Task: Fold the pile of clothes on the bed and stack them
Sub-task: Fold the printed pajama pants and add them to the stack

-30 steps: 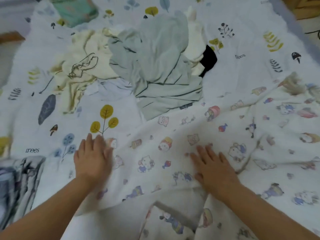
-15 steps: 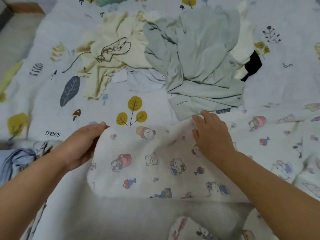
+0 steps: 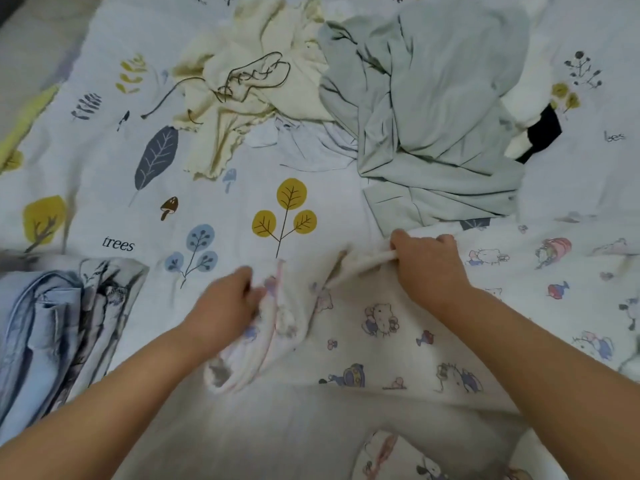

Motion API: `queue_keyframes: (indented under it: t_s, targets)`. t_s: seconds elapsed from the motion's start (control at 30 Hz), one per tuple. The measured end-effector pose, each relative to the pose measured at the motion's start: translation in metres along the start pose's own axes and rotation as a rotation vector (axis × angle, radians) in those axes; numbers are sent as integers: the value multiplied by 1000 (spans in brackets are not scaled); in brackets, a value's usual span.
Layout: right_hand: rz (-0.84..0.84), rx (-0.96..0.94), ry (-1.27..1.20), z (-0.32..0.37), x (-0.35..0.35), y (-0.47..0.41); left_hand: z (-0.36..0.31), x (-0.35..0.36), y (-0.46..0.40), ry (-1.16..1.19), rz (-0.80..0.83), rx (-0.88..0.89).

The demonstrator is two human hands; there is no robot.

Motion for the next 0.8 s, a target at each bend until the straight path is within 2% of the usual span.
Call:
queue_keyframes:
  t_s: [0.07, 0.13, 0.2, 0.3, 0.37, 0.47, 0.57, 0.67, 0.73, 0.8]
  targets:
    - [-135, 36, -54, -10, -19, -6, 38, -34, -5, 221, -183, -236]
    - [-242, 61, -74, -13, -34, -17, 72, -61, -12, 441, -315, -393]
    - [-299, 83, -91, -7, -37, -29, 97, -75, -22, 448, -393, -490]
    - [-307, 128, -113, 7, -29, -35, 106, -66, -36, 450, -334, -594]
    - [-233, 153, -63, 11, -13, -30, 96, -46, -35, 388, -199, -654]
    - [-12, 267, 16, 0, 18, -17, 75, -12, -29, 171, -24, -533]
    - [107, 317, -26, -6, 32, -12, 72, -8, -26, 64, -95, -425]
    - [24, 204, -118, 3, 23, -24, 85, -38, -28, 18, -339, -433]
    - [-109, 160, -228, 9, 11, -24, 88, -54, -24, -30, -489, -474]
    - [-233, 106, -266, 18, 5, -11, 75, -58, -17, -142, -594, -417]
Point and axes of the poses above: each hand's wrist, its own y-axis away from the middle knuckle, its own x-axis out of the palm, z = x × y, the point moved 7 cm from there along -y, towards the middle knuckle, and after that the axes turned 14 degrees about -y, right-handed, at the moved point
